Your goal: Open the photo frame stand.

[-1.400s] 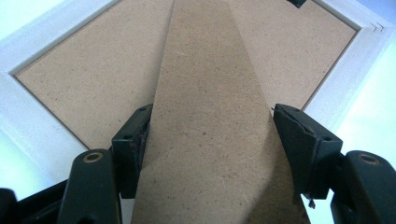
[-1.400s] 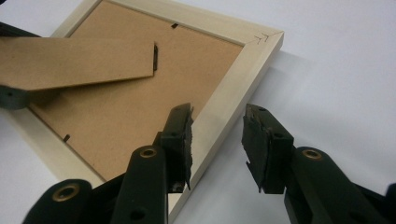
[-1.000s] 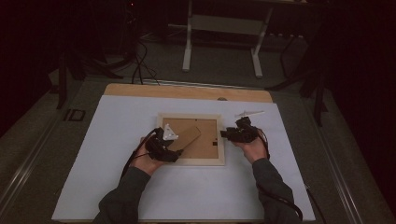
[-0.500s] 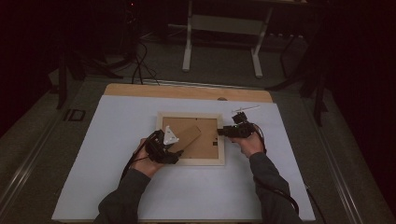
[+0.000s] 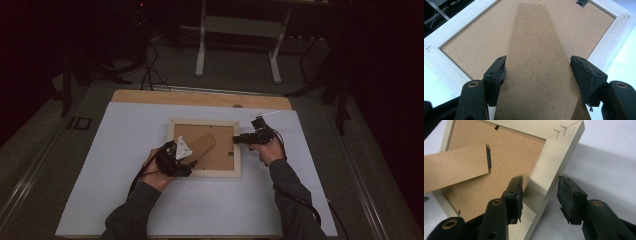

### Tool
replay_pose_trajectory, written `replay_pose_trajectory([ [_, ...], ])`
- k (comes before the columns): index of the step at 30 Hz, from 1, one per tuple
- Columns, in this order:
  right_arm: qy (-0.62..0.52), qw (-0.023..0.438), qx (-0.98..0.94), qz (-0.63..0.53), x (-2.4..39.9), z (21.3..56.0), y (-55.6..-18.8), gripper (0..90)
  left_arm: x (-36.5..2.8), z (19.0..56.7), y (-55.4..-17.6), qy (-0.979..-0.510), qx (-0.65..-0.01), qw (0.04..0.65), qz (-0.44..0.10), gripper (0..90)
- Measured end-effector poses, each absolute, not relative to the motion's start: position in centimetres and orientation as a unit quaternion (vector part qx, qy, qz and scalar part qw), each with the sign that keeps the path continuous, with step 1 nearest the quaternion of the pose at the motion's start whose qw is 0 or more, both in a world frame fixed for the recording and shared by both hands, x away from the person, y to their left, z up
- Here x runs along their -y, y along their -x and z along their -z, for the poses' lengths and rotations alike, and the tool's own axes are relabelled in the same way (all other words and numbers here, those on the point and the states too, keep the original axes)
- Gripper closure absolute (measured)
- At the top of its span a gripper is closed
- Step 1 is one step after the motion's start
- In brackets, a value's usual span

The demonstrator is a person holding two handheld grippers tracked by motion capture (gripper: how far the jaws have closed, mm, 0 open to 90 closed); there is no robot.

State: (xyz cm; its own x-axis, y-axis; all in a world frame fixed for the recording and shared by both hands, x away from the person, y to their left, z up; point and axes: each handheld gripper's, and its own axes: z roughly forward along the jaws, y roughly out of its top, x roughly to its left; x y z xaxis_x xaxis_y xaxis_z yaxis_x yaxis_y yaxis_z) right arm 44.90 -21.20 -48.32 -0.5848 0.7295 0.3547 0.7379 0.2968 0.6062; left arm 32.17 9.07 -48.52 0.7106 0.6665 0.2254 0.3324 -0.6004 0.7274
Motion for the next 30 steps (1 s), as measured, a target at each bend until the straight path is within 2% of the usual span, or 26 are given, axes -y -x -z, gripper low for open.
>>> replay_pose_trajectory([
  [7,0.455,0.029,0.804,0.38,21.1,48.7,-45.2,50.7,-9.0,48.4,-31.9,-0.857,-0.28,0.344,-0.261,35.1],
  [11,0.463,0.035,0.801,0.378,21.2,48.6,-45.2,54.1,-9.2,48.5,-31.9,-0.856,-0.282,0.35,-0.257,35.0],
  [19,0.466,0.024,0.8,0.378,21.2,48.3,-44.8,54.7,-9.6,48.7,-32.2,-0.856,-0.287,0.357,-0.239,34.5],
  [24,0.469,0.02,0.797,0.379,21.1,48.3,-44.7,55.0,-9.5,48.6,-32.2,-0.856,-0.286,0.352,-0.248,31.9],
  [30,0.471,0.012,0.796,0.381,20.9,48.2,-44.5,55.7,-10.4,48.0,-32.4,-0.849,-0.292,0.384,-0.215,29.5],
])
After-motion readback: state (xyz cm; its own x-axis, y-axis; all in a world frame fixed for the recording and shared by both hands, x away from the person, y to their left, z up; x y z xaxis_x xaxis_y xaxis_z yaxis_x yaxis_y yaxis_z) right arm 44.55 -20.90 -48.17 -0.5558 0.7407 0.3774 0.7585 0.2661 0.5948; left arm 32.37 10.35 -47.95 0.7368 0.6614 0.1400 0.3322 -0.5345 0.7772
